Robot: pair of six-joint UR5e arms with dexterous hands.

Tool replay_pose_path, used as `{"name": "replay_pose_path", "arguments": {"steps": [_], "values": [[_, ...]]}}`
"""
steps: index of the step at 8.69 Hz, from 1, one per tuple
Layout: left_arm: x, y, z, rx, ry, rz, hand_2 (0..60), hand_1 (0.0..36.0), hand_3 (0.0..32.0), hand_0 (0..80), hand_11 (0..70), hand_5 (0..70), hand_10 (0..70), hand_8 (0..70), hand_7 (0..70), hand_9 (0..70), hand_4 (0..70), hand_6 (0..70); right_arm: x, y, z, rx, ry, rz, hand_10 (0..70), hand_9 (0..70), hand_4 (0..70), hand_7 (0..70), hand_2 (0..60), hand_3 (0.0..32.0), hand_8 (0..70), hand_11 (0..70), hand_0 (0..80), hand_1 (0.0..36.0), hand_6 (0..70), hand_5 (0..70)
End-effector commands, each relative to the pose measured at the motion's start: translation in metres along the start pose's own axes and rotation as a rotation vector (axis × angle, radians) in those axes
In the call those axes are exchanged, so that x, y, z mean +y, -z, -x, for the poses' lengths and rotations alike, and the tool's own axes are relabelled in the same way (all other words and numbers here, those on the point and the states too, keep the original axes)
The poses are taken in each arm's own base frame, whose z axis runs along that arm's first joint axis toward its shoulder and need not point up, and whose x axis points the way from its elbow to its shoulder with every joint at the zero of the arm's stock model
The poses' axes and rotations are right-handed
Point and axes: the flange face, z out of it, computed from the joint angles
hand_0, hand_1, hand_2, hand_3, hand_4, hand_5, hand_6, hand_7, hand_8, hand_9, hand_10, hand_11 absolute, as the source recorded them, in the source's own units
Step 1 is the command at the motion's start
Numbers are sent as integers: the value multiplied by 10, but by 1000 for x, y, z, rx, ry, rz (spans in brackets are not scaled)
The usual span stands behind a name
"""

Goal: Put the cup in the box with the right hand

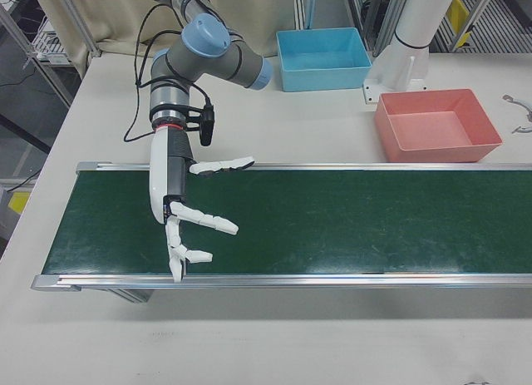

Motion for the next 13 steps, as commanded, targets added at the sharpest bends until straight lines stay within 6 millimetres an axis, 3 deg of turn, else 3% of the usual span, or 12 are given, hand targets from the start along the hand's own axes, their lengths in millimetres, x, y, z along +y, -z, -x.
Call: {"name": "replay_pose_path", "arguments": {"steps": [1, 13], "values": [[0, 0, 0, 0, 0, 0, 0, 0, 0, 0, 0, 0, 0, 0, 0, 0, 0, 0, 0, 0, 0, 0, 0, 0, 56, 89, 386, 415, 0, 0, 15, 96, 564, 113, 84, 49], [0, 0, 0, 0, 0, 0, 0, 0, 0, 0, 0, 0, 0, 0, 0, 0, 0, 0, 4, 0, 1, 1, -8, 8, 57, 90, 386, 421, 0, 0, 15, 97, 563, 112, 85, 49]]}}
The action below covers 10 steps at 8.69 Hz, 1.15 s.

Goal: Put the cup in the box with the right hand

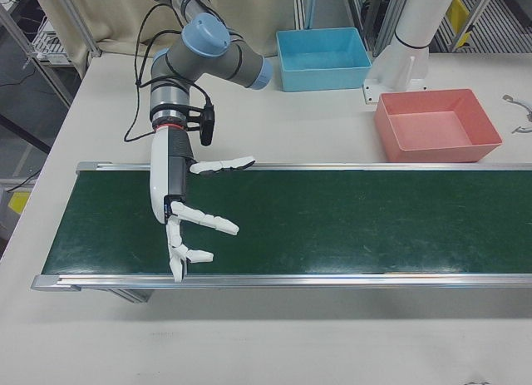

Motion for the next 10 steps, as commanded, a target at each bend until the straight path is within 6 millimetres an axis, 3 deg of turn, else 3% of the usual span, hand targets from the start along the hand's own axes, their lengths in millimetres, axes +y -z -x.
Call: {"name": "replay_pose_path", "arguments": {"steps": [1, 10], "values": [[0, 0, 0, 0, 0, 0, 0, 0, 0, 0, 0, 0, 0, 0, 0, 0, 0, 0, 7, -5, 0, 0, -8, 14, 56, 88, 382, 416, 0, 0, 14, 96, 564, 113, 84, 49], [0, 0, 0, 0, 0, 0, 0, 0, 0, 0, 0, 0, 0, 0, 0, 0, 0, 0, -2, -1, -3, 9, -4, -8, 56, 88, 382, 413, 0, 0, 14, 96, 563, 113, 82, 49]]}}
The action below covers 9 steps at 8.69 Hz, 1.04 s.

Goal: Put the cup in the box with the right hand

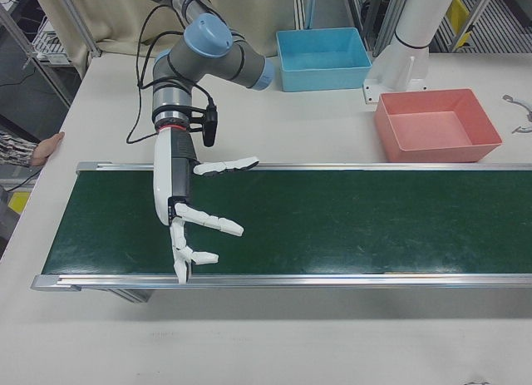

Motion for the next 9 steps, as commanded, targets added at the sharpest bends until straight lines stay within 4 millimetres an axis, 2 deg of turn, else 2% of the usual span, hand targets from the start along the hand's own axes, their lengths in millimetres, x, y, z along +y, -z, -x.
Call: {"name": "replay_pose_path", "arguments": {"steps": [1, 3, 9], "values": [[0, 0, 0, 0, 1, 0, 0, 0, 0, 0, 0, 0, 0, 0, 0, 0, 0, 0, -9, 5, -1, 7, 4, -20, 55, 87, 383, 419, 0, 0, 13, 95, 565, 113, 83, 48], [0, 0, 0, 0, 1, 0, 0, 0, 0, 0, 0, 0, 0, 0, 0, 0, 0, 0, -2, 2, -1, 3, -1, -7, 51, 73, 361, 386, 0, 2, 7, 90, 565, 113, 75, 49], [0, 0, 0, 0, 1, 0, 0, 0, 0, 0, 0, 0, 0, 0, 0, 0, 0, 0, 4, 1, 0, 0, -5, 6, 59, 90, 379, 410, 0, 0, 16, 101, 565, 113, 83, 50]]}}
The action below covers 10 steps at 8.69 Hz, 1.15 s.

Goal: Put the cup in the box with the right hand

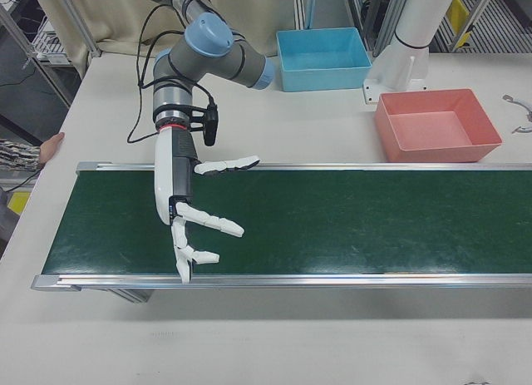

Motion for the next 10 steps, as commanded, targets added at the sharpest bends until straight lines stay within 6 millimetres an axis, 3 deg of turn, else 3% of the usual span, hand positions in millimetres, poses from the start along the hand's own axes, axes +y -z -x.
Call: {"name": "replay_pose_path", "arguments": {"steps": [1, 10], "values": [[0, 0, 0, 0, -1, 0, 0, 0, 0, 0, 0, 0, 0, 0, 0, 0, 0, 0, 2, 0, 0, 0, -1, 3, 56, 89, 378, 412, 0, 0, 16, 97, 562, 114, 83, 49], [0, 0, 0, 0, -1, 0, 0, 0, 0, 0, 0, 0, 0, 0, 0, 0, 0, 0, 5, -3, 0, 0, -2, 10, 56, 88, 377, 411, 0, 0, 14, 96, 563, 114, 82, 49]]}}
